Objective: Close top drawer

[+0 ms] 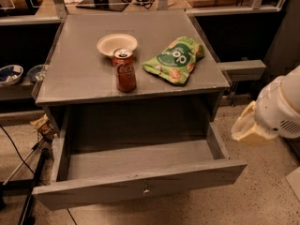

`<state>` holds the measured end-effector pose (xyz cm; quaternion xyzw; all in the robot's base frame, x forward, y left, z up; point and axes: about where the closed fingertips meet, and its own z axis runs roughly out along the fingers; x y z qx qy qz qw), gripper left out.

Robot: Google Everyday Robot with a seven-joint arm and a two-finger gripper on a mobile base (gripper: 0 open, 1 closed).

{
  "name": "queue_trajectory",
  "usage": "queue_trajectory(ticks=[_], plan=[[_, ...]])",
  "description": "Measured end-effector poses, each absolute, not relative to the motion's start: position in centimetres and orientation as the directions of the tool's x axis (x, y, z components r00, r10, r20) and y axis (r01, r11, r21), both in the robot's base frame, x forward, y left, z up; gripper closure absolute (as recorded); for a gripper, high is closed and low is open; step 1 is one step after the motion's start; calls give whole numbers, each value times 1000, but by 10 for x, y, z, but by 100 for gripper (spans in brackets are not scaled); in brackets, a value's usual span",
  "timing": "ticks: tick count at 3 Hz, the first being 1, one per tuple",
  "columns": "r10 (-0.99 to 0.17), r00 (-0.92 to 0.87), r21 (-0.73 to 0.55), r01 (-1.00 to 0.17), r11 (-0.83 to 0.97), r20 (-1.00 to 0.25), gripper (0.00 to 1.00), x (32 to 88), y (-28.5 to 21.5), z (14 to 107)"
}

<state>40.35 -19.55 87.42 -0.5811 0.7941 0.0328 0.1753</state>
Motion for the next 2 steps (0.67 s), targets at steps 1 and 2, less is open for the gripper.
queue_trajectory(ticks=[1,2], plan=[[-903,-268,-94,-945,315,-336,100,401,-180,839],[-903,-269,-91,-945,315,-335,100,400,-180,837]])
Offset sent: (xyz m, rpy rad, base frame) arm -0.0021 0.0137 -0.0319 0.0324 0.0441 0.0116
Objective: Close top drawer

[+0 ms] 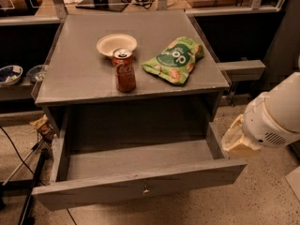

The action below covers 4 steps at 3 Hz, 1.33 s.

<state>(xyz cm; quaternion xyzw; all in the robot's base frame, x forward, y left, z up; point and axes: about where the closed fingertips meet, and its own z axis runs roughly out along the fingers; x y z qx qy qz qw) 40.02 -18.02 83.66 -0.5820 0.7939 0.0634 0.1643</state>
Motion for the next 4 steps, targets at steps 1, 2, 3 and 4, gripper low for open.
queue_trajectory(ticks=[1,2,3,4], plan=[[-896,-289,-71,-941,330,-338,100,390,-180,830],[-869,-340,-32,-926,376,-359,100,372,-172,808],[-853,-371,15,-919,393,-367,100,360,-159,776],[-837,-400,69,-912,405,-373,100,355,-144,743]])
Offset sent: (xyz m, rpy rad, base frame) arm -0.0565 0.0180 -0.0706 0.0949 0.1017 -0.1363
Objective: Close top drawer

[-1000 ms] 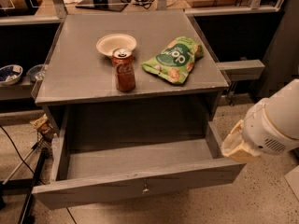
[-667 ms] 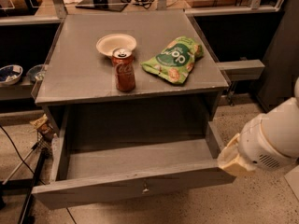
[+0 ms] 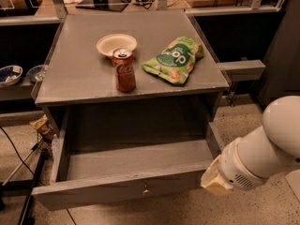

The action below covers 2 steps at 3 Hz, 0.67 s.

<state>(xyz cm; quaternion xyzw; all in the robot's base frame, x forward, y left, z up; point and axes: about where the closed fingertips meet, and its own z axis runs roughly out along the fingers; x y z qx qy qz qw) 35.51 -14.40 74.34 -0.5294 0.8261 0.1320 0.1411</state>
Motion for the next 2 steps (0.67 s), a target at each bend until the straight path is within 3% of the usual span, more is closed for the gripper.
queue_trajectory(ticks=[2], plan=[[-830,-419,55,-901,430,-369,100,363,-137,724]])
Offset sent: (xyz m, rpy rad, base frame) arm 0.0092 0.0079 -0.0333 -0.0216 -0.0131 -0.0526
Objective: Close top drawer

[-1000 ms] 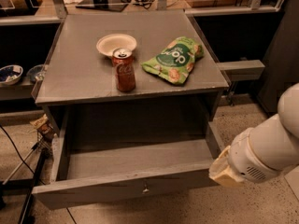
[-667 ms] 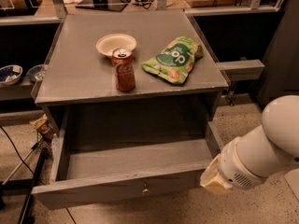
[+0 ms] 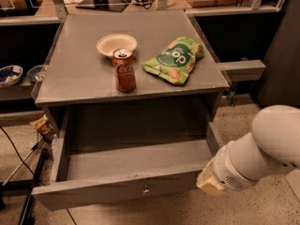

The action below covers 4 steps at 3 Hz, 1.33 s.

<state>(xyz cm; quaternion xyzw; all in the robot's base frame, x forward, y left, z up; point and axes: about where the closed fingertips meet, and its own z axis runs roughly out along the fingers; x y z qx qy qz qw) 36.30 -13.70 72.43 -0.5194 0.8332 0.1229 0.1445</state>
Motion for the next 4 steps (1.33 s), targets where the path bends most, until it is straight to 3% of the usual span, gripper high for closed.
queue_trajectory(ticks=[1,4], plan=[[-813,-438,53,-889,454,-383,100,387,-118,699],[-802,-505,81,-857,508,-318,100,370,-138,663]])
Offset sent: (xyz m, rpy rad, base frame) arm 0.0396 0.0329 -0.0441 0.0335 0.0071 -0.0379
